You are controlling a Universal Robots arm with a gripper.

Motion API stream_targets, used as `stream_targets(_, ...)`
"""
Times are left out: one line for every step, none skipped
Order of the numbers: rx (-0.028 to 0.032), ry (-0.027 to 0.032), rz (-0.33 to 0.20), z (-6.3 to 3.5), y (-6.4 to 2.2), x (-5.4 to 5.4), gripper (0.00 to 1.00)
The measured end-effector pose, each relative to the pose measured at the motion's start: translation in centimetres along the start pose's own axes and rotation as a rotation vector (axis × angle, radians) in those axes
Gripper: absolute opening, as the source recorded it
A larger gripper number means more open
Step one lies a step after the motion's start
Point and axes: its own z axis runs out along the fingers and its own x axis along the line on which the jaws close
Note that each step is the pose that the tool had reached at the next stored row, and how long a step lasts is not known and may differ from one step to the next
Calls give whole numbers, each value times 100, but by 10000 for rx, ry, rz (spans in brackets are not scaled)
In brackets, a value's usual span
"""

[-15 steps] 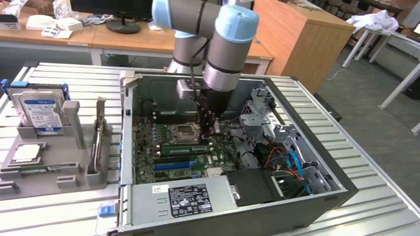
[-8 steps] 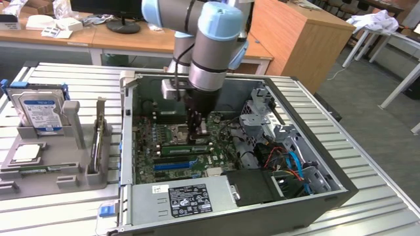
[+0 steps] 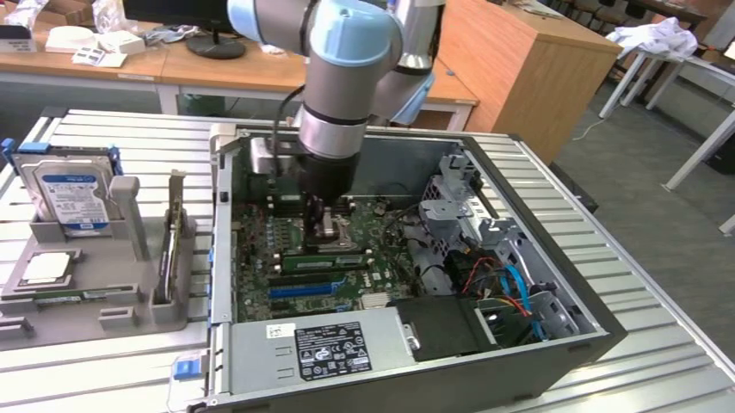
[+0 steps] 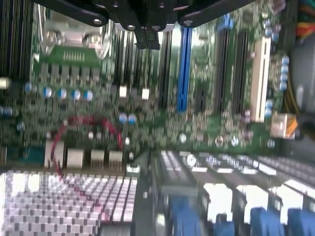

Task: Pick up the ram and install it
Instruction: 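Press down the ram until it locks into place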

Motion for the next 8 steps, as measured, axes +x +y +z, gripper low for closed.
stream_targets(3, 5, 1, 1, 45, -2, 11)
stream_targets(7, 7, 2, 3, 90, -5, 11)
stream_targets(10, 10, 2, 5, 135, -7, 11)
stream_targets(20, 11, 1, 6, 175, -8, 11)
stream_targets(30, 11, 2, 7, 183, -9, 11)
stream_targets(29, 11, 1, 7, 182, -9, 11)
stream_targets(31, 9, 1, 9, 182, -9, 11)
stream_targets(29, 11, 0, 16, 182, -9, 11)
